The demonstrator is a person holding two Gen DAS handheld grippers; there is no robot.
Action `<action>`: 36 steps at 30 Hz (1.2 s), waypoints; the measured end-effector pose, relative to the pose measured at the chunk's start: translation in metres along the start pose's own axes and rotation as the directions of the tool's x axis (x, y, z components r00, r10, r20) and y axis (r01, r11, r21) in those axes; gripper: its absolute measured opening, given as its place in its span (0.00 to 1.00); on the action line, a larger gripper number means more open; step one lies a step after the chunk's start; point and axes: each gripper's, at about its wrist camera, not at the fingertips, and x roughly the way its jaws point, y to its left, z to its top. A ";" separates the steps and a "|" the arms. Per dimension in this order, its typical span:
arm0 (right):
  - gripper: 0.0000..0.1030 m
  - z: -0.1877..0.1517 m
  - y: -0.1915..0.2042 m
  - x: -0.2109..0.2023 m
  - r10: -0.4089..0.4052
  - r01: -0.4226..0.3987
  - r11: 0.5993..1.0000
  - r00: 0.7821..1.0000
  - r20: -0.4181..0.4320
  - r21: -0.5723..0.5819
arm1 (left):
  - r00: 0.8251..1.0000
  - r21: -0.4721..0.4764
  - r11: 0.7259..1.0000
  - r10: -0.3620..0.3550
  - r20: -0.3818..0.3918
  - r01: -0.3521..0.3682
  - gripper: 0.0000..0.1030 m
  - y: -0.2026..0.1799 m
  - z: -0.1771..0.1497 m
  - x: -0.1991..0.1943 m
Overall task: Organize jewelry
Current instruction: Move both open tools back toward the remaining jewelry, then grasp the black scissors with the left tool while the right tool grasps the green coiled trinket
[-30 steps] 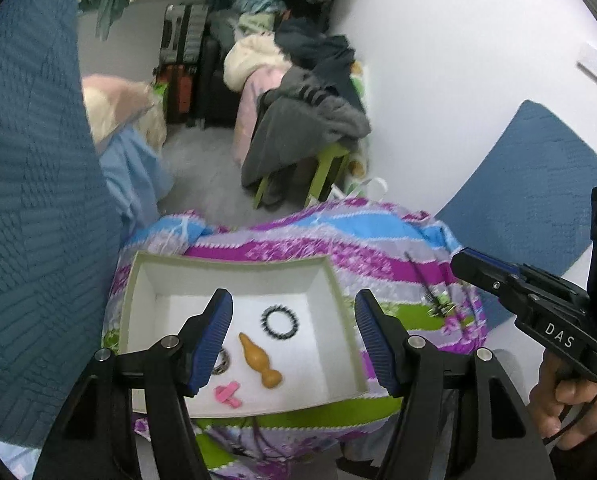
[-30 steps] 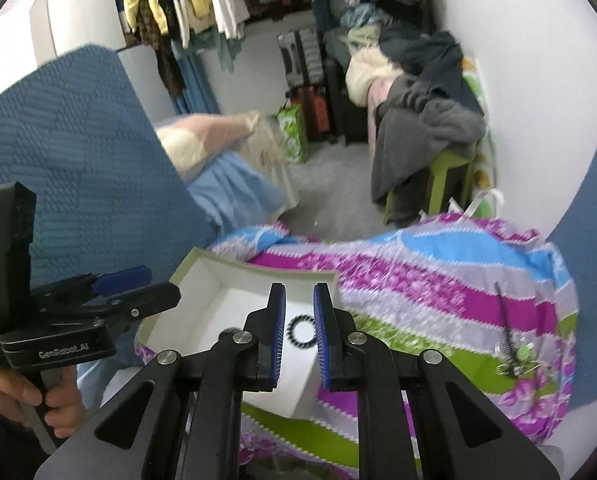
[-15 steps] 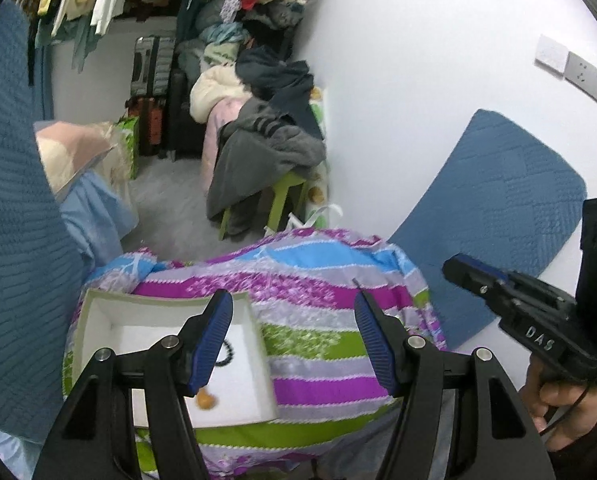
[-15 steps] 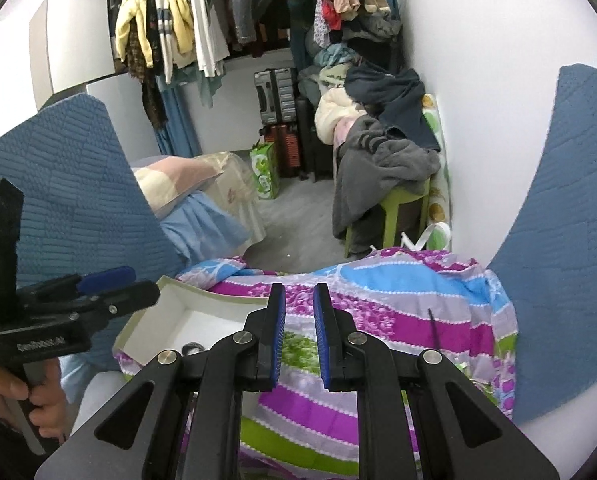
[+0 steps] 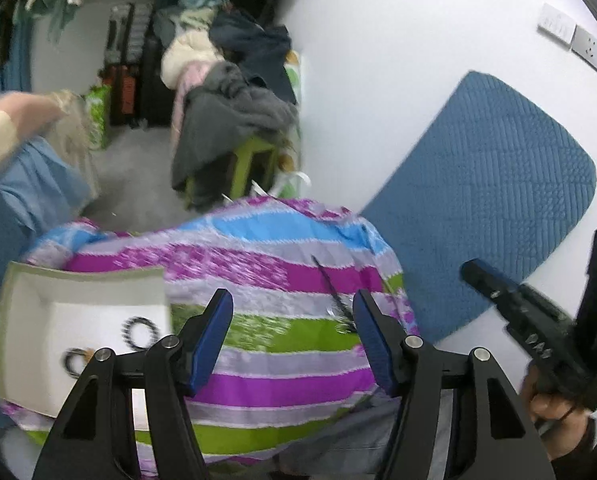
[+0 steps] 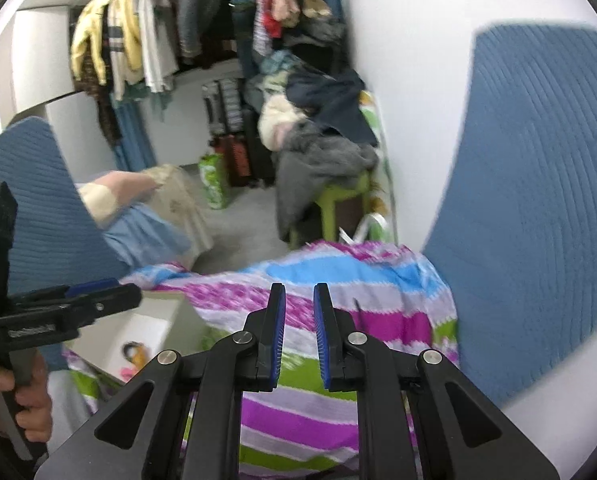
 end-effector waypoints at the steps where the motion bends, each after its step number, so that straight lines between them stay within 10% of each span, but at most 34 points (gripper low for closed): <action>1: 0.12 -0.006 -0.008 0.005 -0.007 0.007 1.000 1.000 -0.007 0.013 | 1.000 -0.007 1.000 -0.011 -0.011 0.011 0.60 -0.003 -0.002 0.008; 15: 0.12 -0.068 -0.087 0.082 -0.003 0.017 0.994 0.992 -0.130 0.108 | 0.988 -0.020 0.995 -0.102 -0.114 0.100 0.59 -0.046 -0.016 0.138; 36: 0.20 -0.106 -0.140 0.195 0.114 -0.053 0.981 0.938 -0.327 0.188 | 0.934 -0.088 0.985 -0.169 -0.314 0.148 0.31 -0.044 -0.039 0.312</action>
